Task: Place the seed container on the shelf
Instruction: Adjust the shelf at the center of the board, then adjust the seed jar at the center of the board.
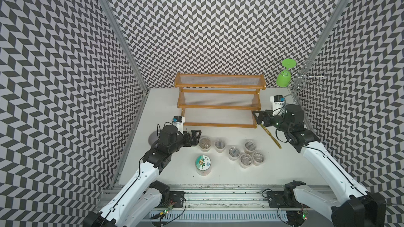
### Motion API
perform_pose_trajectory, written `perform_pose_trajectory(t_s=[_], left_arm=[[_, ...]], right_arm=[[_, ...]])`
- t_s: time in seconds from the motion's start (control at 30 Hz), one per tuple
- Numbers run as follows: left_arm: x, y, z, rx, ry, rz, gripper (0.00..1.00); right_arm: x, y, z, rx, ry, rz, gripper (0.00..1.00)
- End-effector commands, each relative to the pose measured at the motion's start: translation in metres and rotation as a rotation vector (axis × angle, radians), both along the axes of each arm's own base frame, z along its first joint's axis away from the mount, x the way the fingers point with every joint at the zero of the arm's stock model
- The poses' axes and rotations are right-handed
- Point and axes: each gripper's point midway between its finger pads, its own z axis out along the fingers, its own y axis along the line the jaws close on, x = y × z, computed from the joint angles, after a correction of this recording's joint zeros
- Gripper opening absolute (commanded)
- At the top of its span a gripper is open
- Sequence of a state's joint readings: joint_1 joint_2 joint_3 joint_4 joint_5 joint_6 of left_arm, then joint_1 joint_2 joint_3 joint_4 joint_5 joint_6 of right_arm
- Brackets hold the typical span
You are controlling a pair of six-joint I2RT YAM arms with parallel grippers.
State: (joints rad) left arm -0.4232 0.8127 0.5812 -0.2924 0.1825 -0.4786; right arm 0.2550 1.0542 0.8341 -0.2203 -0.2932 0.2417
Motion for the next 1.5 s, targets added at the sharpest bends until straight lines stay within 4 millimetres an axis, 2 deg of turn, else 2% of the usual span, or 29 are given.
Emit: perform_pose_trajectory(t_s=[0.0, 0.13, 0.27, 0.43, 0.57, 0.7, 0.93, 1.17, 1.47], left_arm=[[-0.024, -0.009, 0.000, -0.022, 0.079, -0.006, 0.99], [-0.051, -0.019, -0.008, 0.015, 0.164, -0.009, 0.98], [-0.080, -0.030, -0.026, 0.116, 0.236, -0.029, 0.95], [-0.101, -0.032, -0.047, 0.315, 0.312, -0.020, 0.99], [-0.104, -0.043, -0.054, 0.368, 0.302, -0.057, 1.00], [-0.102, -0.047, -0.059, 0.368, 0.292, -0.069, 0.99], [-0.102, -0.032, -0.072, 0.477, 0.321, -0.029, 1.00], [-0.103, -0.042, -0.084, 0.492, 0.339, -0.073, 0.99], [-0.101, -0.044, -0.099, 0.543, 0.373, -0.066, 1.00]], right_arm=[[-0.023, 0.015, -0.008, 0.000, 0.023, 0.057, 0.92], [-0.037, 0.020, -0.012, -0.008, 0.018, 0.081, 0.94], [-0.049, 0.032, -0.014, -0.006, 0.020, 0.145, 0.94], [-0.063, 0.052, -0.021, -0.018, 0.032, 0.229, 0.97], [-0.075, 0.069, -0.029, -0.023, 0.028, 0.293, 0.99], [-0.083, 0.077, -0.028, -0.022, -0.010, 0.318, 1.00], [-0.077, 0.070, -0.025, -0.025, -0.057, 0.265, 0.99], [-0.072, 0.071, -0.027, -0.024, -0.062, 0.252, 0.99], [-0.070, 0.071, -0.031, -0.032, -0.057, 0.249, 1.00]])
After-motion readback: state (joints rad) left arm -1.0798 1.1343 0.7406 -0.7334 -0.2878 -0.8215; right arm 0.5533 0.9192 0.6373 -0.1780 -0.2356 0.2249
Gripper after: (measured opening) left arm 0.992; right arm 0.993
